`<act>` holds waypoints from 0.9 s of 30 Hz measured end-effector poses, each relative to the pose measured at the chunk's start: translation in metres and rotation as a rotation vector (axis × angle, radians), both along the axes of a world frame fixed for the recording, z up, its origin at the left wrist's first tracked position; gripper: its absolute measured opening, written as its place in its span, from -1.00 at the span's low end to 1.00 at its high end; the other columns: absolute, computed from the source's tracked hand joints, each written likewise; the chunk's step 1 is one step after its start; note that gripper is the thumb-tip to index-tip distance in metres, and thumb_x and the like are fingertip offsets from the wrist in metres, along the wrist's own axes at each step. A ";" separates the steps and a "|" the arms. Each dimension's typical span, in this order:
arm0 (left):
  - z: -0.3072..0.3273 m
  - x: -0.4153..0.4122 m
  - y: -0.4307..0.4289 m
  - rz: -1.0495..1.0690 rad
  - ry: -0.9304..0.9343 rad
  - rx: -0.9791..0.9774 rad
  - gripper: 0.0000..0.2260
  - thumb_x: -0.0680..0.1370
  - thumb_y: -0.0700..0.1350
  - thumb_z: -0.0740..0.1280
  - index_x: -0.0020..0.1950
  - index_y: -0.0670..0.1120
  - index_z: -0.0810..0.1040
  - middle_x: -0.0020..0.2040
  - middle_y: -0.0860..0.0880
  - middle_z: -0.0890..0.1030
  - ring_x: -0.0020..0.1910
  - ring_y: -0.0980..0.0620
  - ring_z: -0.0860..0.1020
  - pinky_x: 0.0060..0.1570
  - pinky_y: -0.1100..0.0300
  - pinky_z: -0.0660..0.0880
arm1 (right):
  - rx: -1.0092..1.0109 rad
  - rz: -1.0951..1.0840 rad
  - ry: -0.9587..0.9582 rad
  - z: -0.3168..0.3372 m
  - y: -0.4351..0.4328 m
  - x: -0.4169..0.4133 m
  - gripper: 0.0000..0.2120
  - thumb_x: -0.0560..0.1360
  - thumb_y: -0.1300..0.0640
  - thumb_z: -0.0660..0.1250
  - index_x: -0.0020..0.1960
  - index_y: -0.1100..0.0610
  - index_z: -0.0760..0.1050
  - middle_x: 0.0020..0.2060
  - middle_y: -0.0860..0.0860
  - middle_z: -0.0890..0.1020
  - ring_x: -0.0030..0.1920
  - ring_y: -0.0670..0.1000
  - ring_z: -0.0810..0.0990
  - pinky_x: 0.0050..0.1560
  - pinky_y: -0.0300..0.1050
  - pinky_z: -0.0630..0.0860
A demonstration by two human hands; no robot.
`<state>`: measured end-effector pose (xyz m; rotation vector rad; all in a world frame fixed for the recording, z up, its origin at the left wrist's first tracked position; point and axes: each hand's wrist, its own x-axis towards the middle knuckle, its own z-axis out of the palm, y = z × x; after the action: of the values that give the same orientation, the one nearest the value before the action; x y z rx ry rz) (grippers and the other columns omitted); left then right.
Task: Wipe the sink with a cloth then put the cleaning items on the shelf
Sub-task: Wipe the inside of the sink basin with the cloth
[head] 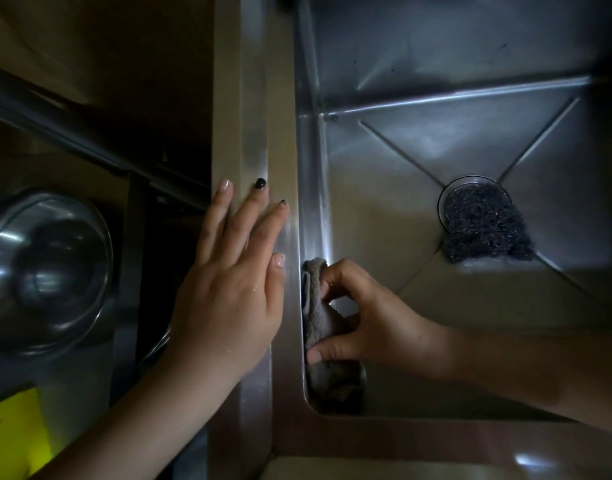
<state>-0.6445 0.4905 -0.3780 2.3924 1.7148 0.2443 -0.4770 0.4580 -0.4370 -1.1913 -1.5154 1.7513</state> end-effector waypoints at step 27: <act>-0.004 -0.002 -0.001 -0.008 0.003 0.029 -0.60 0.57 -0.10 0.07 0.39 -0.16 0.35 0.43 -0.14 0.31 0.48 -0.16 0.09 0.45 0.24 -0.08 | -0.230 0.149 -0.292 -0.108 0.005 0.000 -0.44 0.26 0.08 0.57 0.08 -0.06 0.28 -0.04 -0.15 0.41 0.06 -0.04 0.46 0.02 -0.17 0.47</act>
<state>-0.6461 0.4893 -0.3816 2.4211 1.7144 0.2668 -0.4772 0.4635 -0.5451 -1.5406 -1.6355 1.9590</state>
